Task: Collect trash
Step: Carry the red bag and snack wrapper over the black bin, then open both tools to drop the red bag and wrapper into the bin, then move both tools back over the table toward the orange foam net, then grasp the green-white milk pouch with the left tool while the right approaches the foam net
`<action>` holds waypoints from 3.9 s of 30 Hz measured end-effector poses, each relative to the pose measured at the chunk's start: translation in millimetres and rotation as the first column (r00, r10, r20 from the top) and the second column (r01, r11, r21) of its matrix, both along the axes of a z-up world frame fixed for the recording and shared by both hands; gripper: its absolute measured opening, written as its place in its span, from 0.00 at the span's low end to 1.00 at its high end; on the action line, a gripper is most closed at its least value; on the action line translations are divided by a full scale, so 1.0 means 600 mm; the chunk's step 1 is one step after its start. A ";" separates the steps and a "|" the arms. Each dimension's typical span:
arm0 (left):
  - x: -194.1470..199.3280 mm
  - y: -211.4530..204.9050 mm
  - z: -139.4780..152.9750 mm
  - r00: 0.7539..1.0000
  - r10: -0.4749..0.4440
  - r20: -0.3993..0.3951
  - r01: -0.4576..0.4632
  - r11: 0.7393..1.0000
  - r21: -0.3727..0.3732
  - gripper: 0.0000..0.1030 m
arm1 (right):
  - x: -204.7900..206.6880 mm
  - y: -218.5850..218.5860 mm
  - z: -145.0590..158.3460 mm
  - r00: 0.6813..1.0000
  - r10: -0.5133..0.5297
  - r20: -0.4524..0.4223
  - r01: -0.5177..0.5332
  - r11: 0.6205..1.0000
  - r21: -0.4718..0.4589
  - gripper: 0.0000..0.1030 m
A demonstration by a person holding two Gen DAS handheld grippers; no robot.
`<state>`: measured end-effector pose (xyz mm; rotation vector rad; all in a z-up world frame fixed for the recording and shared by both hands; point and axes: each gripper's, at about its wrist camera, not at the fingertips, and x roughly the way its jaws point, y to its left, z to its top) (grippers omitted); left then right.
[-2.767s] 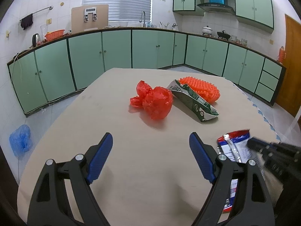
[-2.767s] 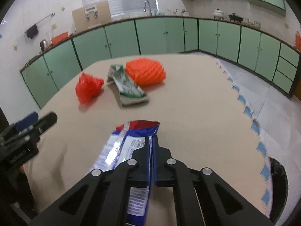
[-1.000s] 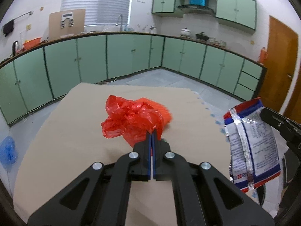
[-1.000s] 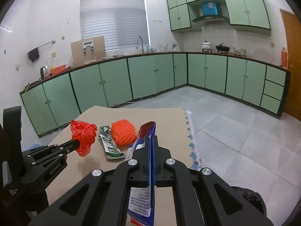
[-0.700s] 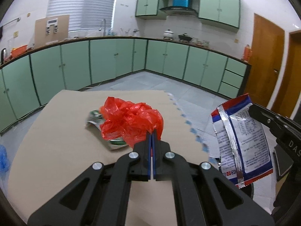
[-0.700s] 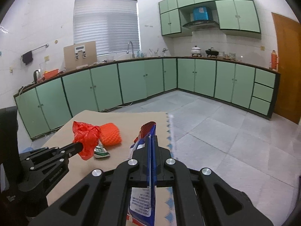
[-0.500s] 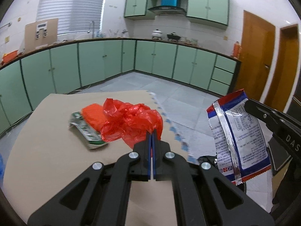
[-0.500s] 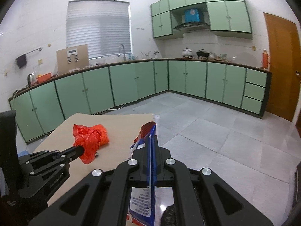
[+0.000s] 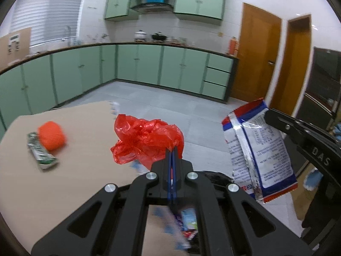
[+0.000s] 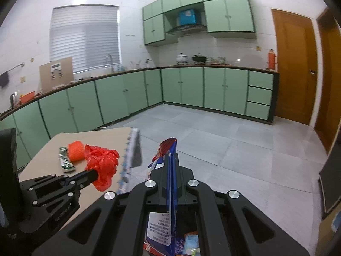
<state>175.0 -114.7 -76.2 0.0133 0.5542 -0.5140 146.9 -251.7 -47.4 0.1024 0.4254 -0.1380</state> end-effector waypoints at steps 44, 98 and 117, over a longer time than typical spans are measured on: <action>0.047 -0.155 -0.118 0.990 -0.101 -0.100 0.105 0.994 0.040 0.48 | -0.009 -0.203 -0.190 0.956 -0.170 -0.240 0.192 0.979 0.068 0.59; 0.245 0.350 -0.102 0.827 0.544 -0.146 -0.523 0.838 0.158 0.73 | 0.291 0.231 -0.111 0.965 0.261 -0.033 -0.259 0.964 0.059 0.92; 0.227 0.462 -0.114 0.781 0.570 -0.255 -0.563 0.820 0.106 0.15 | 0.317 0.300 -0.131 0.924 0.366 -0.113 -0.364 0.931 0.038 0.92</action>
